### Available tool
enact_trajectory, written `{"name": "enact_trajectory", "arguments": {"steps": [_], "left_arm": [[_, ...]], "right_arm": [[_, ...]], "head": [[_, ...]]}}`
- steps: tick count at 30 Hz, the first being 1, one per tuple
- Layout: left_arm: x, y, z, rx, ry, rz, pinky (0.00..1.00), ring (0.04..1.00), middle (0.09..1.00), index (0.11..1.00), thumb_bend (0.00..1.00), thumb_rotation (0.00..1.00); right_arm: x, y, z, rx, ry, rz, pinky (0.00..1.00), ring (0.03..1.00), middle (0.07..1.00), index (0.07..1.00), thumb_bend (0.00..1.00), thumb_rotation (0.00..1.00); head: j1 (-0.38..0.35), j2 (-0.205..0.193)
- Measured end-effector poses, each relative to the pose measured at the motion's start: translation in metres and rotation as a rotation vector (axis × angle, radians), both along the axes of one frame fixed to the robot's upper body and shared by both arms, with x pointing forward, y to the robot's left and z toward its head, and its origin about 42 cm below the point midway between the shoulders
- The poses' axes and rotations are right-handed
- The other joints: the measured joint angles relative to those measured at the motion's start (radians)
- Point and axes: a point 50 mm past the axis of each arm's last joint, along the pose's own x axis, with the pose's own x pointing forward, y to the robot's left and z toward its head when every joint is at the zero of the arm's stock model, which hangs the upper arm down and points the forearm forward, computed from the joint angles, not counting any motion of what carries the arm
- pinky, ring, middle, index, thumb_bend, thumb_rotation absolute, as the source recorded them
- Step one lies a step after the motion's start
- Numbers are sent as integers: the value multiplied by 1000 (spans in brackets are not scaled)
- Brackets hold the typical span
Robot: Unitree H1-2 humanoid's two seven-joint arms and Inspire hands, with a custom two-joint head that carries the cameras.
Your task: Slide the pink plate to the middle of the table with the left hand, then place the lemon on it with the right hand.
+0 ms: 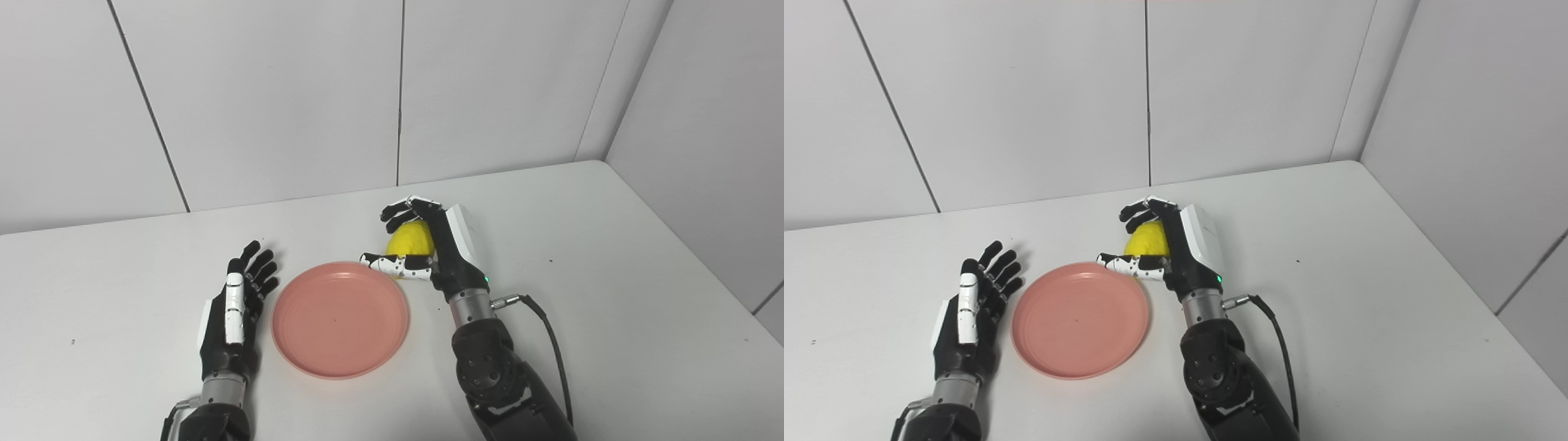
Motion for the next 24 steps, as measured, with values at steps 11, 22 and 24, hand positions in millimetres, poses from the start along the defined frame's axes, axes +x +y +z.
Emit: {"name": "enact_trajectory", "arguments": {"steps": [11, 22, 24], "left_arm": [[-5, -10, 0, 29, 0, -22, 901, 901, 894, 891, 516, 1000], [-6, -19, 0, 36, 2, -13, 883, 890, 885, 880, 489, 1000], [-6, -19, -1, 46, -2, -13, 879, 887, 884, 878, 489, 1000]], "right_arm": [[-1, 20, -14, -11, 8, 150, 307, 408, 477, 534, 489, 0], [-3, 37, -26, -66, 50, 243, 207, 377, 449, 521, 499, 0], [-4, 40, -28, -74, 57, 248, 156, 362, 443, 518, 502, 0]], "head": [[89, -8], [137, -11], [138, -12]]}}
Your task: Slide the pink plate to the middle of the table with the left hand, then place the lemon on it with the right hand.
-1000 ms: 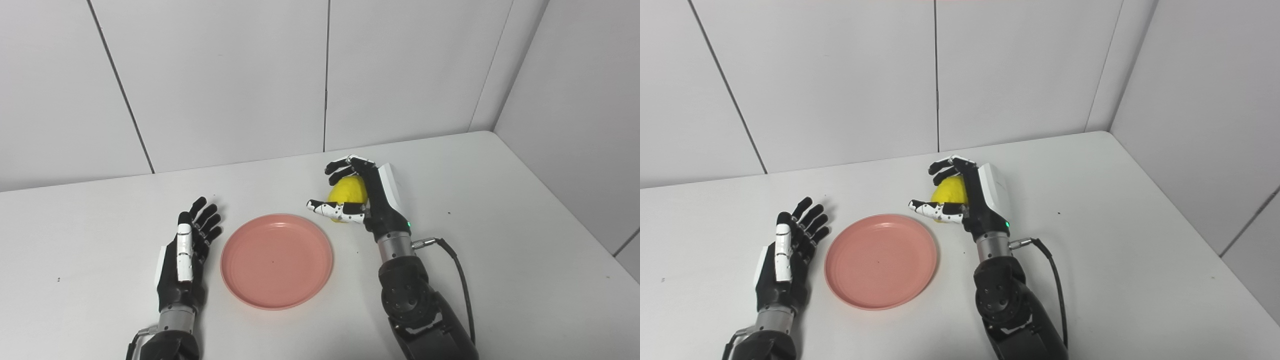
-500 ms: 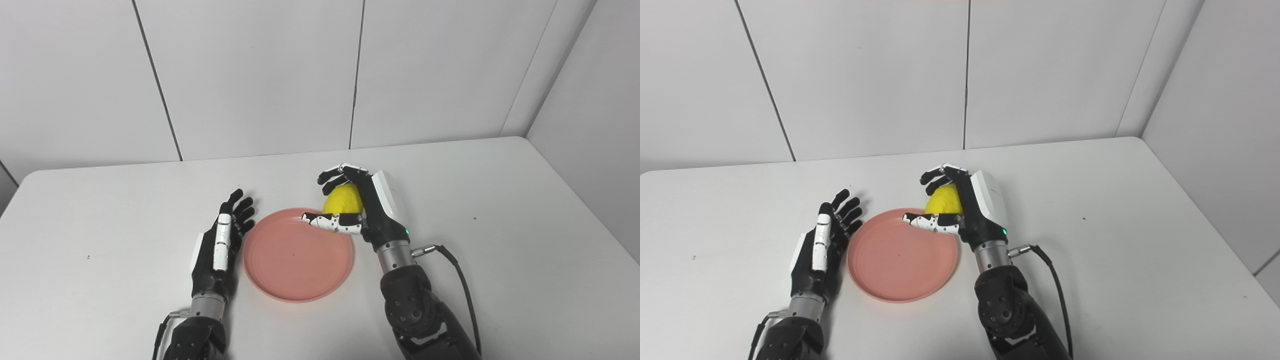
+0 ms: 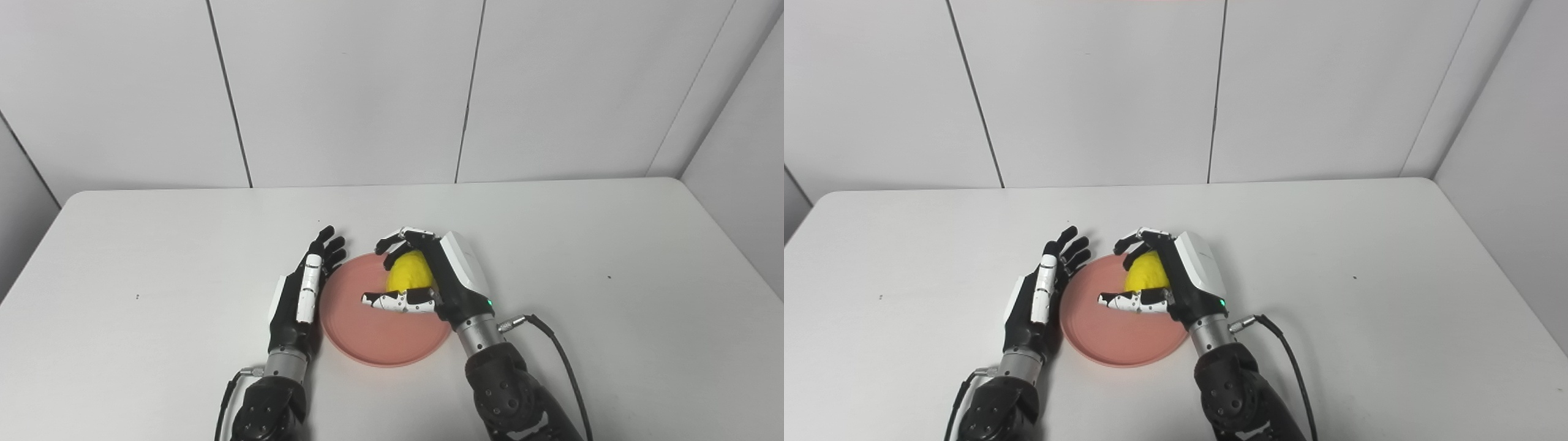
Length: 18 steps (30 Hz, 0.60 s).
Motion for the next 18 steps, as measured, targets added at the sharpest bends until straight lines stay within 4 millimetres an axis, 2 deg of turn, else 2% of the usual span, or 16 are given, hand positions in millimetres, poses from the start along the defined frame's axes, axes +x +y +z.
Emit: {"name": "enact_trajectory", "arguments": {"steps": [9, 11, 13, 18], "left_arm": [[0, -1, 0, 8, -3, 0, 876, 890, 884, 881, 496, 1000], [0, -1, 0, 9, -3, 0, 875, 891, 886, 883, 499, 1000], [0, -1, 0, 12, -3, 1, 873, 889, 884, 883, 498, 1000], [0, -1, 0, 19, -3, 6, 873, 891, 885, 884, 505, 1000]], "right_arm": [[2, 3, -19, -36, 69, 27, 140, 360, 438, 520, 504, 0], [2, 4, -24, -48, 79, 35, 146, 400, 483, 487, 510, 0], [2, 5, -25, -60, 77, 44, 162, 364, 451, 517, 504, 0], [3, 7, -26, -96, 66, 53, 180, 361, 443, 523, 504, 0]], "head": [[0, 0], [0, -2], [0, -3], [0, -2]]}}
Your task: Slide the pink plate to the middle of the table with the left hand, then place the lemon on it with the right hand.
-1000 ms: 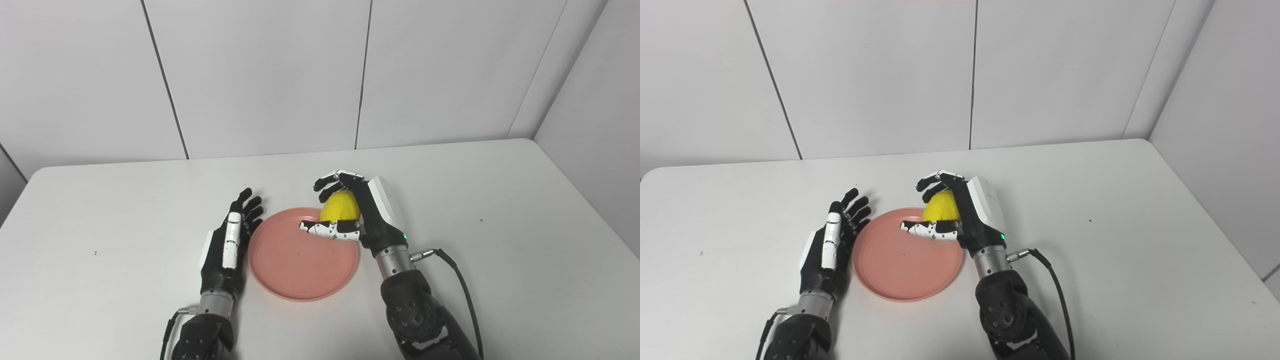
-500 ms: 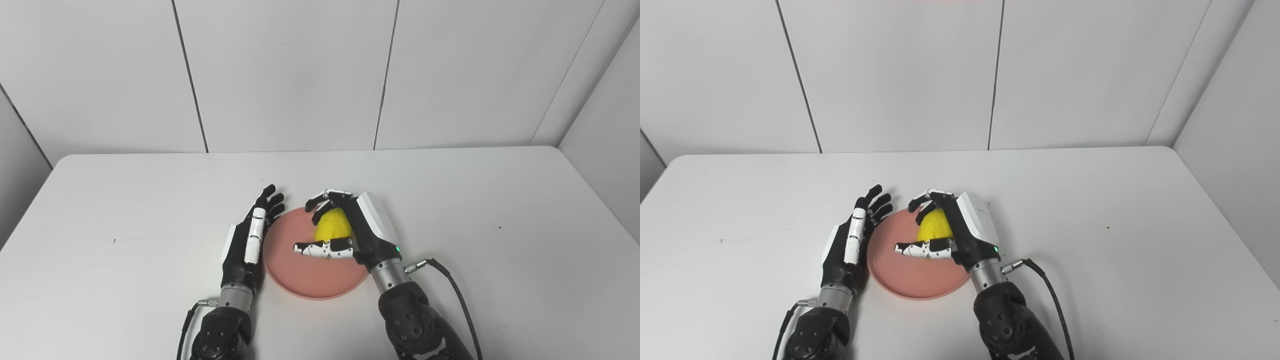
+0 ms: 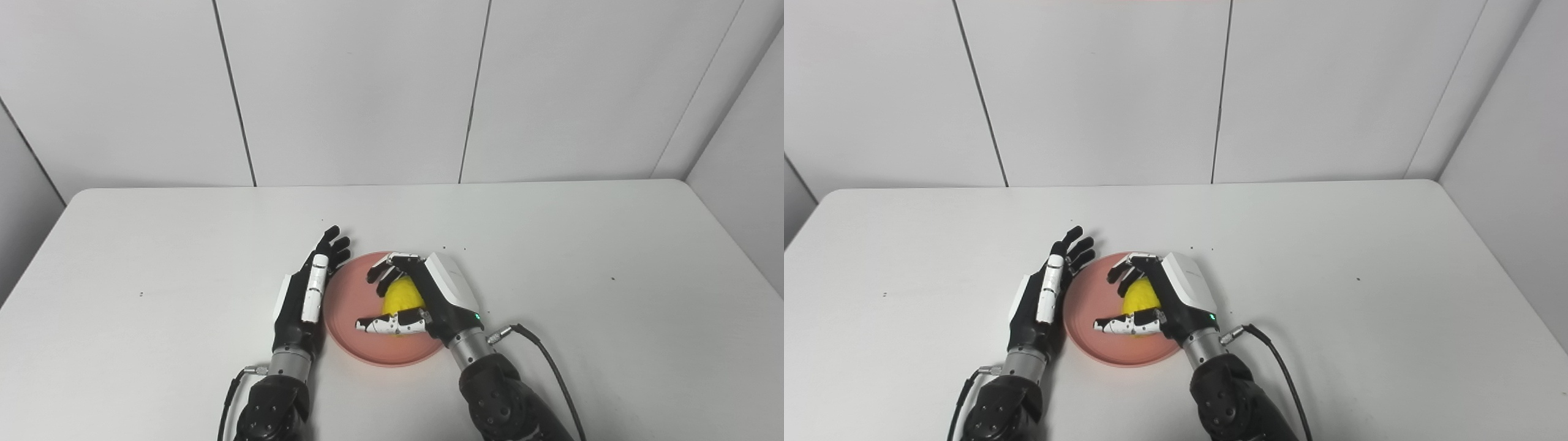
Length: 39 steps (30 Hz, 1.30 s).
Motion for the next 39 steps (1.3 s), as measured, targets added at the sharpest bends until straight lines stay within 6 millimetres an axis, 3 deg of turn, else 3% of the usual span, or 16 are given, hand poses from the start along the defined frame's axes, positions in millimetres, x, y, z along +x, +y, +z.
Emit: {"name": "enact_trajectory", "arguments": {"steps": [5, 7, 8, 9, 10, 11, 16, 17, 18, 26, 30, 39], "left_arm": [[0, 0, 0, 7, 0, 1, 866, 886, 884, 884, 505, 1000], [0, 0, 0, 9, -1, 1, 863, 891, 882, 881, 494, 1000], [0, 0, 0, 10, -1, 2, 863, 892, 883, 881, 493, 1000], [0, 0, 0, 10, -1, 2, 866, 895, 883, 879, 490, 1000], [0, 0, 0, 11, -1, 1, 869, 897, 883, 877, 488, 1000], [0, 0, 0, 12, -2, 1, 870, 897, 884, 877, 488, 1000], [0, -1, 0, 12, -3, -1, 883, 905, 903, 893, 482, 1000], [0, -1, 0, 12, -3, -1, 901, 915, 914, 907, 484, 1000], [0, -1, 0, 10, -3, -3, 908, 917, 916, 910, 484, 1000], [0, 0, -1, 5, -2, -11, 929, 915, 911, 903, 495, 1000], [0, 0, -1, 6, -2, -10, 904, 905, 898, 894, 509, 1000], [0, 0, -1, 8, 0, 6, 882, 891, 880, 876, 511, 1000]], "right_arm": [[2, 1, -3, -16, -37, 3, 304, 377, 468, 552, 504, 0], [2, 2, -3, -21, -52, 8, 445, 420, 496, 529, 509, 0], [1, 2, -4, -26, -62, 8, 459, 424, 497, 526, 510, 0], [1, 2, -4, -29, -71, 11, 515, 532, 499, 510, 514, 0], [1, 2, -5, -26, -85, 14, 594, 634, 623, 503, 503, 71], [0, 1, -6, -23, -92, 17, 633, 679, 676, 501, 500, 98], [-2, 0, -7, -15, -116, 38, 722, 770, 775, 499, 498, 142], [-3, 0, -7, -12, -120, 42, 766, 808, 809, 685, 504, 309], [-3, 0, -7, -7, -125, 46, 801, 840, 836, 781, 524, 463], [-13, -3, -1, 61, -106, 79, 875, 910, 906, 871, 668, 798], [-16, -6, -1, 92, -83, 88, 881, 918, 920, 883, 711, 841], [-18, -17, 0, 180, -114, 62, 918, 945, 954, 940, 694, 906]], "head": [[2, 3], [2, 3], [2, 3], [2, 3], [2, 3], [2, 5], [0, 3], [0, 3], [0, 3], [-5, 0], [-8, -5], [3, -20]]}}
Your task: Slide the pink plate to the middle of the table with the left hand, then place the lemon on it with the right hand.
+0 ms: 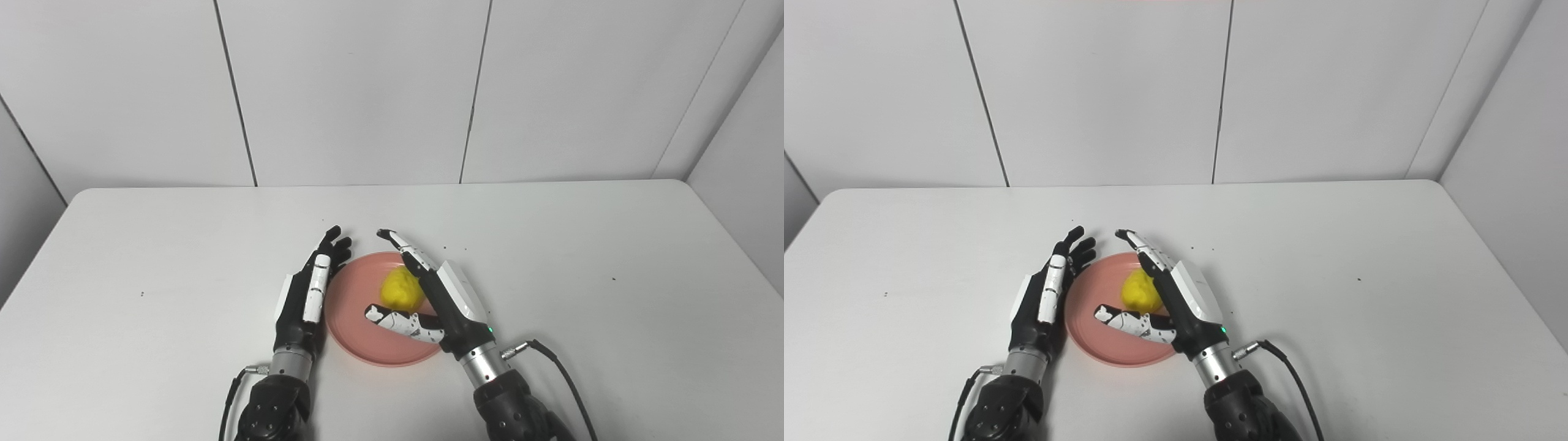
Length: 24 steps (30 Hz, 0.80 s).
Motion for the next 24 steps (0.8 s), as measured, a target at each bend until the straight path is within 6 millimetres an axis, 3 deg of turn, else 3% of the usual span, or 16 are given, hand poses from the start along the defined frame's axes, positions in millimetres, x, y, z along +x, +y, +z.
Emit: {"name": "enact_trajectory", "arguments": {"steps": [6, 12, 19, 24], "left_arm": [[0, 3, 0, 4, -2, 14, 892, 895, 894, 886, 558, 1000], [-1, 9, -1, 42, -6, 52, 855, 865, 868, 856, 579, 1000], [-2, 19, -3, 11, -15, 103, 872, 881, 882, 868, 569, 1000], [-7, 25, -2, 25, -21, 99, 985, 961, 966, 955, 553, 1000]], "right_arm": [[-2, -14, 0, 115, 21, -70, 951, 975, 983, 974, 649, 915], [-1, -26, 0, 193, 33, -136, 944, 972, 985, 979, 686, 992], [-9, -30, -11, 259, 112, -173, 998, 999, 1000, 1000, 705, 1000], [-11, -35, -10, 311, 151, -155, 1000, 1000, 1000, 1000, 711, 1000]], "head": [[3, -6], [5, -6], [6, -8], [9, -6]]}}
